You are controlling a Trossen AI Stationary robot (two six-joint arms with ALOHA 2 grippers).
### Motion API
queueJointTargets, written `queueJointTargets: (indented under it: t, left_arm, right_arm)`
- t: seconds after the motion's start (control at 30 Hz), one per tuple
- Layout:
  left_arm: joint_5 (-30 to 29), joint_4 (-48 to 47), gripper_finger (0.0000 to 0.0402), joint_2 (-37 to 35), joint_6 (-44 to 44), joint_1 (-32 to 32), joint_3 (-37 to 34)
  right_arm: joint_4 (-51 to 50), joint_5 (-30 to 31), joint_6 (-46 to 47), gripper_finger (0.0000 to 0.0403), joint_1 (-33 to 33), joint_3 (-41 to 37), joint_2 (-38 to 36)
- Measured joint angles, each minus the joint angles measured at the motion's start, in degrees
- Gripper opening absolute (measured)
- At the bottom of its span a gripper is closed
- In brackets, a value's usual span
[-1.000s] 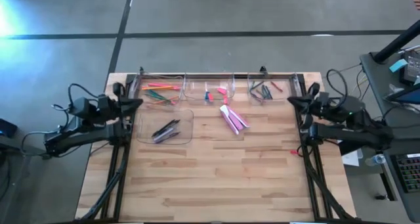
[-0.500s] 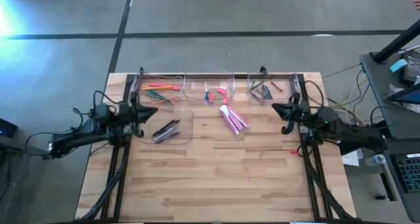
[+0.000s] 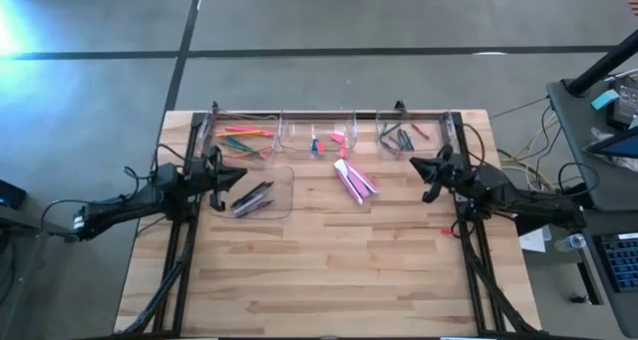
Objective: Sort crayons/erasers/pens/pencils in bins
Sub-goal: Return to Home Position
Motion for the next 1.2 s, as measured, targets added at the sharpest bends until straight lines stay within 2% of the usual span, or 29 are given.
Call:
queueJointTargets:
  t: [0.2,1.2]
  left_arm:
    - [2.32,-1.31,0.0,0.27,1.4,0.0,-0.02]
    - [2.32,-2.89,0.0,3.62,1.58,-0.02,-0.2]
  right_arm:
    - [-5.84,0.22,7.37,0.0009,-0.01,0.05,0.41]
    - [-6.79,0.3,6.99,0.0009,-0.01,0.66,0.7]
